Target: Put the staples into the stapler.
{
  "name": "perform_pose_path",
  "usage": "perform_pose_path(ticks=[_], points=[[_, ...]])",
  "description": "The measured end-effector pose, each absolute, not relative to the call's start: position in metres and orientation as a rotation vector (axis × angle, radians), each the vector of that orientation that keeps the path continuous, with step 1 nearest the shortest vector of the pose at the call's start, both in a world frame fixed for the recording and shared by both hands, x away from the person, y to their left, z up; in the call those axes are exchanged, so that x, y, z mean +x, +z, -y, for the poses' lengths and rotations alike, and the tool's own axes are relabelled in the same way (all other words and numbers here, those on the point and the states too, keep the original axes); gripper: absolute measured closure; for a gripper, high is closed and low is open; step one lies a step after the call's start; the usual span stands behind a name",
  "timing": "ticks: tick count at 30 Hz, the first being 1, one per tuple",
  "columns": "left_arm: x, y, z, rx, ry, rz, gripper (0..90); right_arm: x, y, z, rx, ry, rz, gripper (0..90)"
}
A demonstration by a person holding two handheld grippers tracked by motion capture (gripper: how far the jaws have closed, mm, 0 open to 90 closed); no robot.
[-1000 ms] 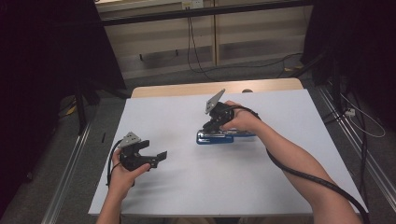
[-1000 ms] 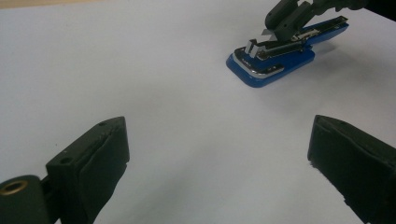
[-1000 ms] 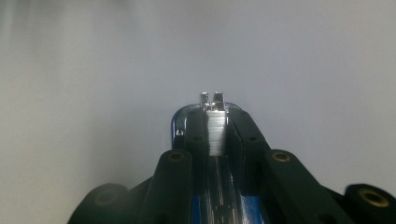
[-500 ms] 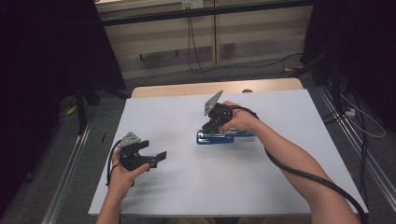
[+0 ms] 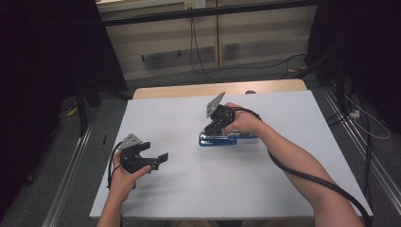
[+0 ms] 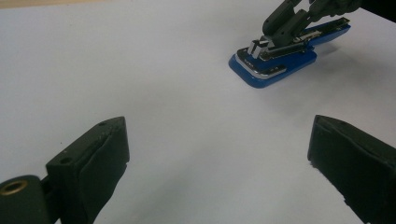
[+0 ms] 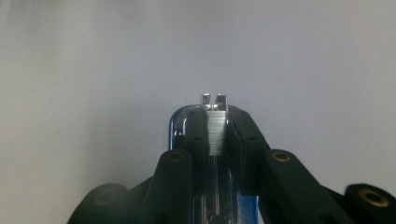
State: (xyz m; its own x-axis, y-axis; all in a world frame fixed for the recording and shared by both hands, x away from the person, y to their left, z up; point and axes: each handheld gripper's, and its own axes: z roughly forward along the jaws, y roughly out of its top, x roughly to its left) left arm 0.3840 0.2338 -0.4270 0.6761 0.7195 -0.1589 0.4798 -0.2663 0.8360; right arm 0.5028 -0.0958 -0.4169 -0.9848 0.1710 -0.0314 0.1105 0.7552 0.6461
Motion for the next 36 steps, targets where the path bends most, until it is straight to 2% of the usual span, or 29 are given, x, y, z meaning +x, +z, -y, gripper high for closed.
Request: perform_pose_path(ticks=[25,34,36], points=[[0.384,-0.427,-0.2342,1.926,0.315,-0.937,5.7,0.5072,-0.4209,0.09,0.26,1.077,-2.878,79.3],[0.3841,-0.4271,-0.233,1.924,0.315,-0.934,5.7,0.5073,-0.4216,0.0957,0.348,1.132,-2.856,69.7],[0.3843,-0.4271,-0.2323,1.928,0.313,-0.932,5.7,0.5057,-0.4202,0.0979,0.39,1.151,-2.838,61.9]])
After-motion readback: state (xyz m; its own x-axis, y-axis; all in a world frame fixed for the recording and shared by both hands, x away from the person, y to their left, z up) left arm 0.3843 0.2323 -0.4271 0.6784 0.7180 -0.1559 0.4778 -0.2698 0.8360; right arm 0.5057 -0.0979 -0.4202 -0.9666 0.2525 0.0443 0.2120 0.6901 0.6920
